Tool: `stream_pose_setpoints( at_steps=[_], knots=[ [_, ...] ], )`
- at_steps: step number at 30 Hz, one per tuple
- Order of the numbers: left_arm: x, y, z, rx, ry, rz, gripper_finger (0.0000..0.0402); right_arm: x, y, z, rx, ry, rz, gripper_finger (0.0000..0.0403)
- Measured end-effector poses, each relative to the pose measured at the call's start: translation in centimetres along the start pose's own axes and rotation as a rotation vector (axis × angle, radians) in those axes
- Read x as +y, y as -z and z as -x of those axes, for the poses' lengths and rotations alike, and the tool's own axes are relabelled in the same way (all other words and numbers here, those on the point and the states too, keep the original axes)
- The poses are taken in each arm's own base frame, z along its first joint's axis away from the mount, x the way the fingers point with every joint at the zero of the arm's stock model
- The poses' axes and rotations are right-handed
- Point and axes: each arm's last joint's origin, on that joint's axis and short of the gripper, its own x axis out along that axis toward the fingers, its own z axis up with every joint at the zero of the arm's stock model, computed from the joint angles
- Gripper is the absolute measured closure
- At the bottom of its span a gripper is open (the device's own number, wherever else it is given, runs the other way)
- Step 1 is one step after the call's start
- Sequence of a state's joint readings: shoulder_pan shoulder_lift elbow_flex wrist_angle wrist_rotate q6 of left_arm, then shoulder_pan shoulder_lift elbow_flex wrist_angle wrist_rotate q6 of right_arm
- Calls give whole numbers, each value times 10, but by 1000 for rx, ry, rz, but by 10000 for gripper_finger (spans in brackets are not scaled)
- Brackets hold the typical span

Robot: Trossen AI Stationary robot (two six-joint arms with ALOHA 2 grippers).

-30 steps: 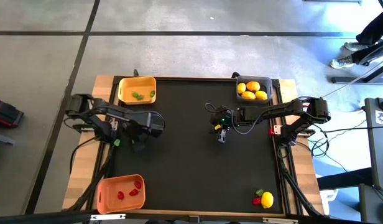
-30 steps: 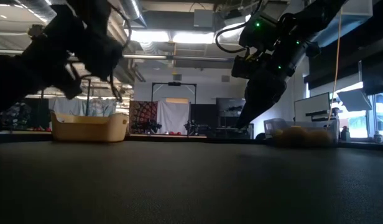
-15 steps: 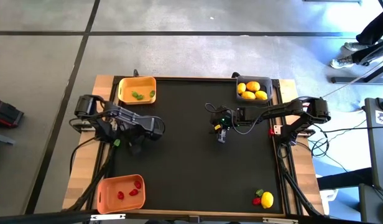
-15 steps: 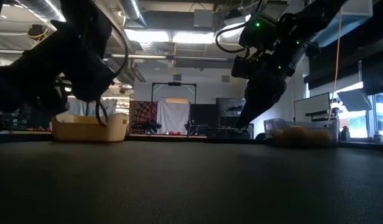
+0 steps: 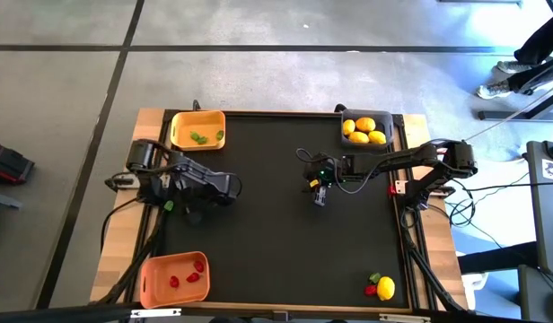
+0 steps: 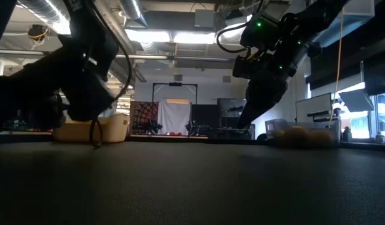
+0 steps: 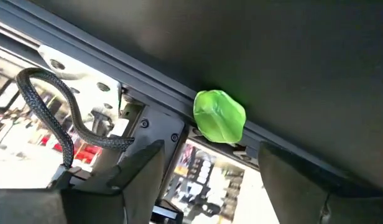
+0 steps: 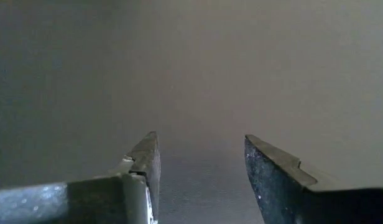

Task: Sort produce into baskets
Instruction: Put the green bell pepper into the yellow bin

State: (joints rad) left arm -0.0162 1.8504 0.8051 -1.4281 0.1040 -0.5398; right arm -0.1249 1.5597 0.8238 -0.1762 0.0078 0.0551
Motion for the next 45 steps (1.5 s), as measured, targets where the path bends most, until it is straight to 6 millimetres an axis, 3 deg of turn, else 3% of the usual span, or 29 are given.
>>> stream_pose_setpoints(
  at_steps=[13, 24, 45],
  knots=[
    [-21, -18, -20, 86, -95, -148, 160, 0, 0, 0, -1, 0, 0, 228],
    [-24, -18, -30, 96, -92, -181, 174, 0, 0, 0, -3, 0, 0, 228],
    [-21, -15, -33, 62, -72, -211, 354, 0, 4, -10, 33, 2, 1, 228]
  ],
)
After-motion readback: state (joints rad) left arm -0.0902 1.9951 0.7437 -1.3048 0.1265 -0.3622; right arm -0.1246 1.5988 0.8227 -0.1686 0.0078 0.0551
